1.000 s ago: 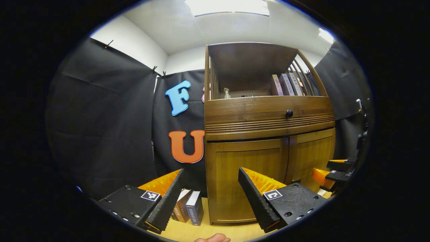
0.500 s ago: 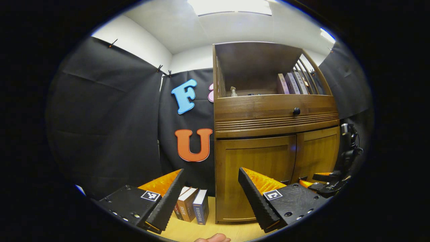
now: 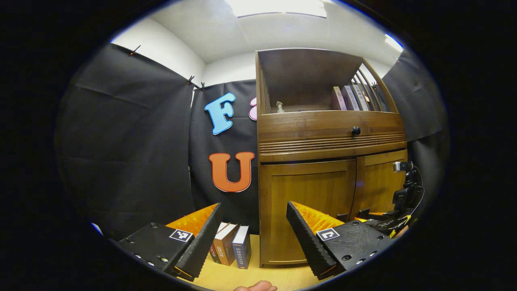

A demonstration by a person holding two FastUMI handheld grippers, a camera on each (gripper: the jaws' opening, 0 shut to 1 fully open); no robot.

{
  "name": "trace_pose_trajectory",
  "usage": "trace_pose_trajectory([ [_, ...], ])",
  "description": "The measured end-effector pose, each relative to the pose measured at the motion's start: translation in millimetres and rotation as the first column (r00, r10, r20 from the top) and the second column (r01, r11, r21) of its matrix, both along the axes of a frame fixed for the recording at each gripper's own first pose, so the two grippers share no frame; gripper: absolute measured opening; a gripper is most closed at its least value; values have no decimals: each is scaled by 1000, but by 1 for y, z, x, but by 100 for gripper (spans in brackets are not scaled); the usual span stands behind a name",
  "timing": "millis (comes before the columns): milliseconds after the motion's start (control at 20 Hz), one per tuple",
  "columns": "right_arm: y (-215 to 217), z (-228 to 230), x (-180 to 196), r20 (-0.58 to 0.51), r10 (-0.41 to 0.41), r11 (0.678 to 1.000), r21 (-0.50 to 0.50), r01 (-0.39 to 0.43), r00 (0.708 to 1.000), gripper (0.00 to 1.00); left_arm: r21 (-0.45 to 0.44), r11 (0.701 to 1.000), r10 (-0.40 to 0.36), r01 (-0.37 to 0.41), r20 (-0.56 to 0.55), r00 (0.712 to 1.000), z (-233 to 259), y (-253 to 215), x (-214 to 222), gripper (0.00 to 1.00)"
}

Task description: Open the right door of the double-door shoe cabinet with the right hand, and open the left door with the left hand.

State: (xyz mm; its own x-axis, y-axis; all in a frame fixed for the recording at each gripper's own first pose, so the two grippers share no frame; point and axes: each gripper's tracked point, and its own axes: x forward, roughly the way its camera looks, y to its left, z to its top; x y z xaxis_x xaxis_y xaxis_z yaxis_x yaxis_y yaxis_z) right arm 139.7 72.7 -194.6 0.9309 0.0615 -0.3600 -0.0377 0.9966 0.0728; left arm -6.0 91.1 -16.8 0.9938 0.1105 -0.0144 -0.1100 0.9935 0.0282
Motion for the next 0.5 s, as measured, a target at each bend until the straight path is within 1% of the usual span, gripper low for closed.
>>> trace_pose_trajectory([
  [50,-2,-1,2,2,-8,1000,-6,8,1000,62,0,1000,2,-2,-2,1000,-1,1,0,100],
  [100,-3,-3,5,2,-15,1000,-11,15,1000,53,-2,1000,3,-3,-2,1000,0,1,0,95],
  [150,-2,-5,6,0,-18,1000,-11,18,1000,58,-3,1000,3,-3,-3,1000,0,1,-2,95],
  [200,-1,-7,8,-7,-23,1000,-11,23,1000,50,-2,1000,3,-3,-3,1000,-1,1,-3,100],
  [250,-1,-10,9,-11,-26,1000,-9,26,1000,49,-1,1000,3,-3,-3,1000,-1,1,-4,95],
  [300,-2,-10,10,-6,-37,999,-4,37,999,44,2,1000,3,-3,-3,1000,-1,2,-5,95],
  [350,-1,-10,11,2,-46,999,4,46,999,45,5,1000,3,-3,-4,1000,-2,2,-5,100],
  [400,-1,-11,12,13,-53,999,3,53,998,42,8,1000,3,-3,-6,1000,-3,2,-6,95],
  [450,-1,-13,12,22,-55,998,0,55,998,41,6,1000,-1,1,-8,1000,-4,3,-6,100],
  [500,-2,-13,12,31,-55,998,-12,56,998,39,-1,1000,-14,14,-8,1000,-4,0,-5,95],
])
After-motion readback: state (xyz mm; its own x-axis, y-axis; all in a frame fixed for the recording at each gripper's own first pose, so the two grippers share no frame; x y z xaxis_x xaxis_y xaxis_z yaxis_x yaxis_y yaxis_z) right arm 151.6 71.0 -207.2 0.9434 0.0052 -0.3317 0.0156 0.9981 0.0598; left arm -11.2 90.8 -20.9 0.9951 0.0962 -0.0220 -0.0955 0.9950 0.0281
